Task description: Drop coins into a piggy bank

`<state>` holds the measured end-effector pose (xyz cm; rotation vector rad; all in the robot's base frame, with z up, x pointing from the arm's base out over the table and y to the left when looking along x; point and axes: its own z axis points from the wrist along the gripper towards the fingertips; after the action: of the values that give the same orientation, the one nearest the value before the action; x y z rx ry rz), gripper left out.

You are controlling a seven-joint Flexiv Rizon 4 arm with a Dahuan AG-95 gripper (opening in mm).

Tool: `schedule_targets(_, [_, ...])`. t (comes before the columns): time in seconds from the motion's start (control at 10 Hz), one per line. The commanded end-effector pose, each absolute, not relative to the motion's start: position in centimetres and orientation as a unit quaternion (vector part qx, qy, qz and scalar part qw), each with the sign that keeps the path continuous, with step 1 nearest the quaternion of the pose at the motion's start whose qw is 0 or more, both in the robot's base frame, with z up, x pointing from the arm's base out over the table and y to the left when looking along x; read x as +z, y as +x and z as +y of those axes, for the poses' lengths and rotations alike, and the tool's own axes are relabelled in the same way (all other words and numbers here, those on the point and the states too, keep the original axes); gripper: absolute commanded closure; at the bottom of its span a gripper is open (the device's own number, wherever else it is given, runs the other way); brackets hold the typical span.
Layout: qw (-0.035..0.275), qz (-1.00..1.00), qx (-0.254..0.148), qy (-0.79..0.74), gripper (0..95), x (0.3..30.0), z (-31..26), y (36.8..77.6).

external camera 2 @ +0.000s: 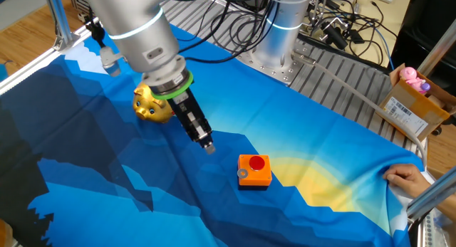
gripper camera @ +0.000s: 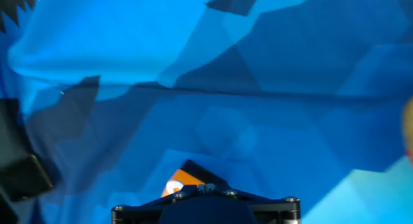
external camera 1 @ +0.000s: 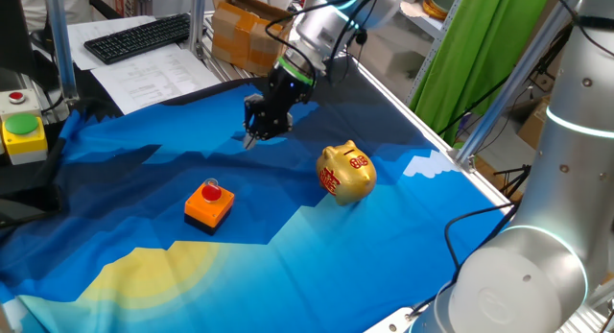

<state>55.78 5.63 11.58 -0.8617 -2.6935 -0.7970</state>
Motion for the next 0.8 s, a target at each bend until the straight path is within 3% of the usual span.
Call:
schedule_targets(0.1, [0.126, -0.901, -0.326, -0.257, 95.0, 10.8, 6.3, 56.1])
schedule_targets(0.8, [0.128, -0.902, -0.324, -0.255, 95.0, 11.5, 8.7, 56.8])
